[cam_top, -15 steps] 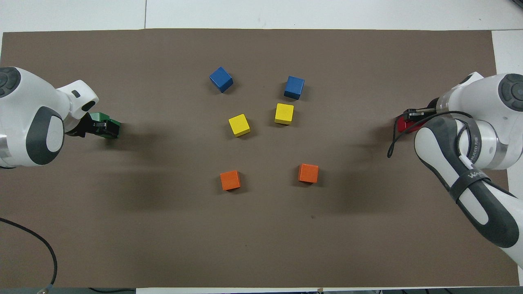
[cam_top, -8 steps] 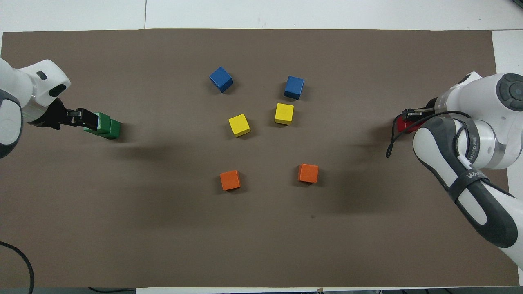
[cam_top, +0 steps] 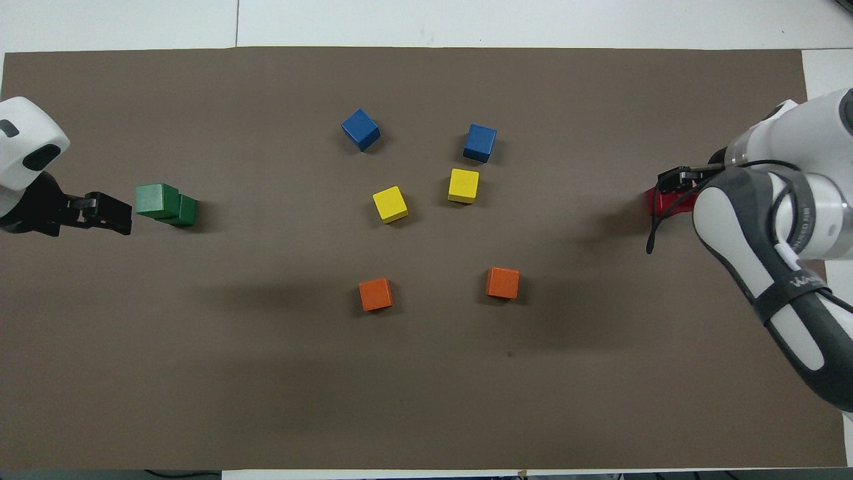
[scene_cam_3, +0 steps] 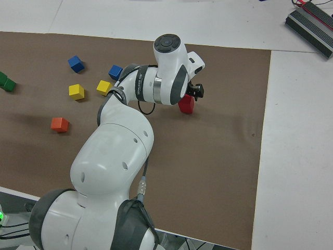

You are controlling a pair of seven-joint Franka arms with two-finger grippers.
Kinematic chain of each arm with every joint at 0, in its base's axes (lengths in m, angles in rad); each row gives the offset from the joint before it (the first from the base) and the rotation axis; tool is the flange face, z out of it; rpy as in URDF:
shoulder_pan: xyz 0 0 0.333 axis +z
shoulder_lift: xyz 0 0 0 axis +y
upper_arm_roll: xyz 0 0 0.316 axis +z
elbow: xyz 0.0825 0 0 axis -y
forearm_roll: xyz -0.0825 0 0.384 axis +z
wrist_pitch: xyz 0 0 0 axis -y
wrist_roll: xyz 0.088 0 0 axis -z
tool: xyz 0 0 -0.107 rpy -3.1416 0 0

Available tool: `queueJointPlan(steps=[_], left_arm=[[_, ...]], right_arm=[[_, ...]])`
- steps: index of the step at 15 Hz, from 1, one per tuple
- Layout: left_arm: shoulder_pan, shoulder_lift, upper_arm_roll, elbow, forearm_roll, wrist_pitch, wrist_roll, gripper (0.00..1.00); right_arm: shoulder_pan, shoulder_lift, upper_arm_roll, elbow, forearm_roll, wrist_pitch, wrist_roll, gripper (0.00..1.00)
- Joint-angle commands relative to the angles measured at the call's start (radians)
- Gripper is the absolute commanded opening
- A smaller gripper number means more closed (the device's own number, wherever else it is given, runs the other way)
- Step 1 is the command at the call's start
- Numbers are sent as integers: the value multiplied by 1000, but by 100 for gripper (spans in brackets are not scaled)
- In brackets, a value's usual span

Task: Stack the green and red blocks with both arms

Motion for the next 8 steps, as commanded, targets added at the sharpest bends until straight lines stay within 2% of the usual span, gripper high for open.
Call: queueJointPlan(steps=[1, 6, 8], left_arm=[[-9, -40, 11, -15, -8, -54, -15, 100], [6, -55, 15, -26, -40, -59, -15, 100], [0, -58, 15, -29, -42, -56, -13, 100]], right_arm=[[3, -45, 5, 138, 5, -179, 2, 100], [5, -212, 30, 153, 5, -387, -10, 100], [5, -238, 30, 153, 5, -445, -12, 100]])
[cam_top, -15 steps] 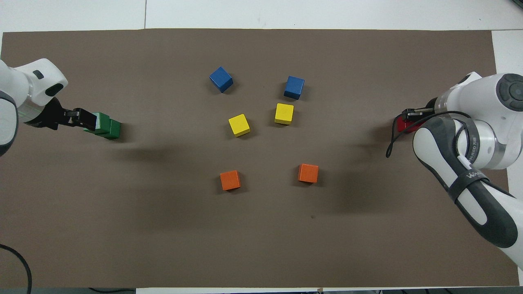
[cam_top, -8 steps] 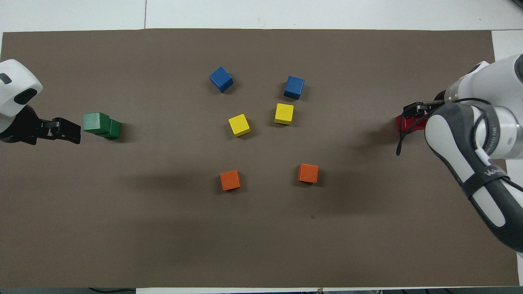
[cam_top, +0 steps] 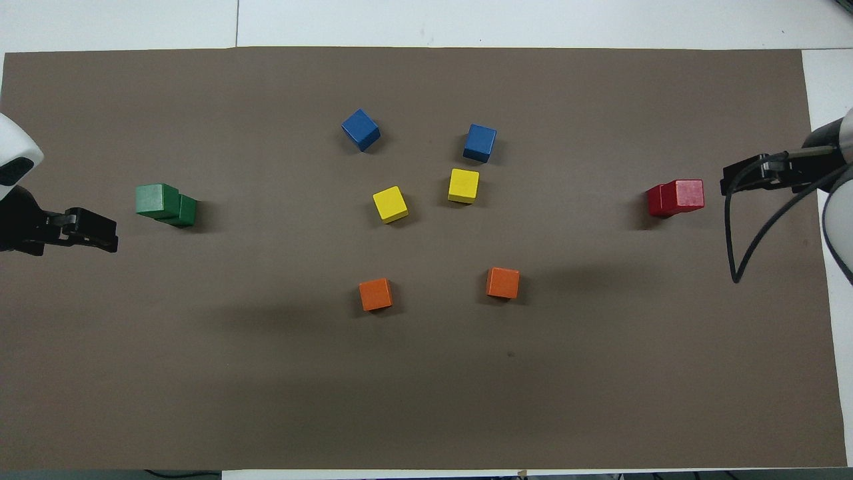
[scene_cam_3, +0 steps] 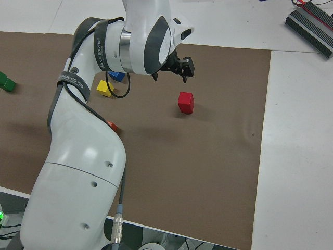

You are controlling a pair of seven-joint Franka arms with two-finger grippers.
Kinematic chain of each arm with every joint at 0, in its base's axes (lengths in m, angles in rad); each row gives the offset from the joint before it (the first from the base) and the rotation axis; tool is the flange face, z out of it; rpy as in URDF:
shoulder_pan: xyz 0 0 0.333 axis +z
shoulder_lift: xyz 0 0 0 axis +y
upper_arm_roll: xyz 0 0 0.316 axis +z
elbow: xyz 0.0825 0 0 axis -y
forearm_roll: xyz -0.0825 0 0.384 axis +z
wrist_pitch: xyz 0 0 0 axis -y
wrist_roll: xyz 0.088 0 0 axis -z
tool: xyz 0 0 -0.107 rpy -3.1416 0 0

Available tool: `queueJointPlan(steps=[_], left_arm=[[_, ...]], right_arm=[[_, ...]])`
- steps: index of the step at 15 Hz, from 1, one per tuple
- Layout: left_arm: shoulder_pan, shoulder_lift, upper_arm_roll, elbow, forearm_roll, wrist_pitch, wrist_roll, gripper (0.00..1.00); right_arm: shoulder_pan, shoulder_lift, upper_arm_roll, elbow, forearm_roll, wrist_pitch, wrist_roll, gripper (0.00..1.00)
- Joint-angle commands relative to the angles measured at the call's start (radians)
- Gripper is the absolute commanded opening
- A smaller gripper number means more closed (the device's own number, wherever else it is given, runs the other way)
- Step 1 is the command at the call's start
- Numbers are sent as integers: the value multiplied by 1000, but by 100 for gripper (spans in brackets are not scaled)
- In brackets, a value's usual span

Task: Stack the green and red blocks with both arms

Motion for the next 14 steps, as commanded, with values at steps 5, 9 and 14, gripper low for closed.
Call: queueJointPlan(steps=[5, 9, 14], left_arm=[[-7, -24, 6, -19, -21, -12, -11, 100], [-8, -23, 6, 5, -26, -13, -16, 100], [-8, -8, 7, 51, -38, -18, -19, 100]], right_arm=[[-5, -47, 19, -16, 5, -80, -14, 100], [-4, -47, 22, -14, -10, -77, -12, 100], [-36, -49, 70, -19, -64, -71, -11, 100]])
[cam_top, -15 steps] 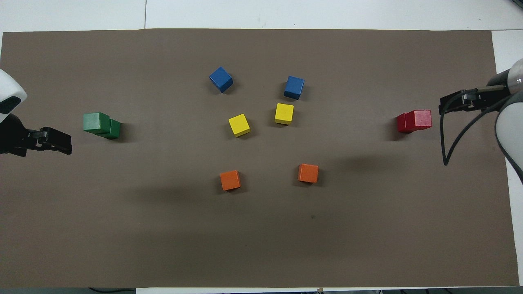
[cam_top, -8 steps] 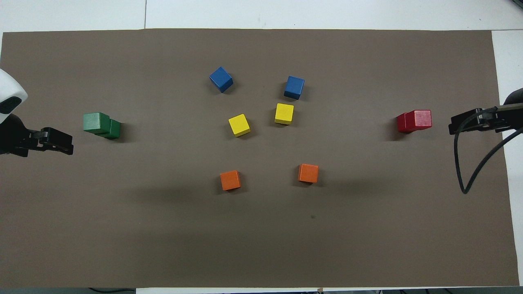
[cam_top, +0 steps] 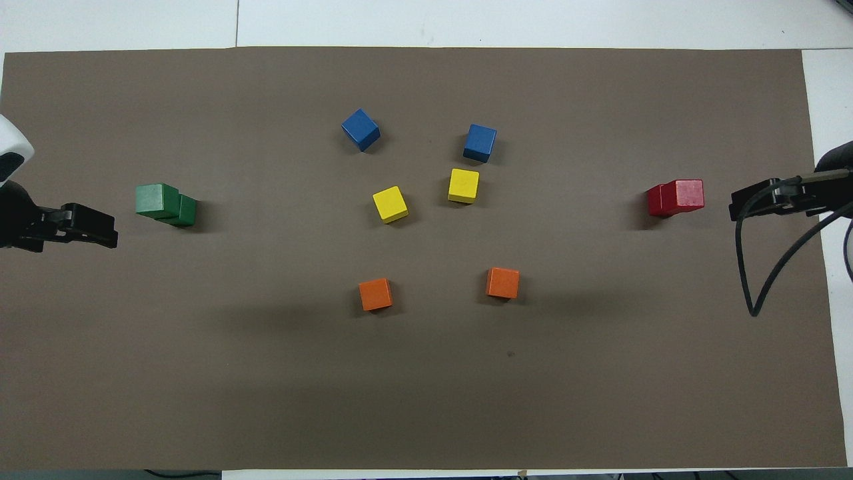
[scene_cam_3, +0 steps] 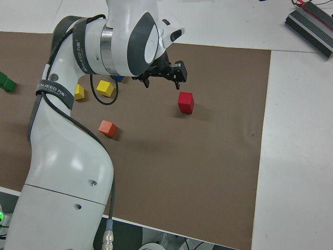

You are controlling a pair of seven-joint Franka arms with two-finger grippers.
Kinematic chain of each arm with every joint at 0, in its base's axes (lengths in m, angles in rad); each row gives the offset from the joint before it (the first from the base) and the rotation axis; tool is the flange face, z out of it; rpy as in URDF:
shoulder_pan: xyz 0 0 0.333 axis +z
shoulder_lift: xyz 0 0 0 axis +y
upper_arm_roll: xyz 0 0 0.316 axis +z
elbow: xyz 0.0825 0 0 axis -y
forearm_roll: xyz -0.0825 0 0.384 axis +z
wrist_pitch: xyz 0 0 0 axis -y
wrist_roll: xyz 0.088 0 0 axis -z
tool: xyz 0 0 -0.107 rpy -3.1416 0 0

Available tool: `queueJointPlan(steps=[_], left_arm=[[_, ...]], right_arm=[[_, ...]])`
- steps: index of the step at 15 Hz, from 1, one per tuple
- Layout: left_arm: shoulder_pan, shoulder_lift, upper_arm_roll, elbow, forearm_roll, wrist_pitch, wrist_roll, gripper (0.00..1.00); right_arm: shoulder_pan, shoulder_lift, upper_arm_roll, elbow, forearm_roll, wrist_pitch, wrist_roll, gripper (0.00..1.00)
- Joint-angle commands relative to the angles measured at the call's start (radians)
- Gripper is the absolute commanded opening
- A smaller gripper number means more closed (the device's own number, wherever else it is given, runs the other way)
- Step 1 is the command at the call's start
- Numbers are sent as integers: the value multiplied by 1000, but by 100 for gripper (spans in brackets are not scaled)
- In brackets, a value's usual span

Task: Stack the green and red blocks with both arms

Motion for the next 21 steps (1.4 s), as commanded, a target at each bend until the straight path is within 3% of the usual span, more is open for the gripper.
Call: queueJointPlan(steps=[1, 3, 6, 21], left_arm=[[-6, 16, 9, 81, -20, -47, -14, 100], [2, 39, 9, 141, -34, -81, -14, 100], [-7, 30, -3, 117, -29, -65, -11, 100], [-3, 16, -6, 91, -31, -72, -9, 100]], right_arm=[[-22, -8, 34, -13, -46, 5, -11, 100], [7, -9, 11, -13, -51, 5, -11, 100], [95, -8, -87, -13, -47, 8, -11, 100], [93, -6, -92, -19, -31, 8, -14, 100]])
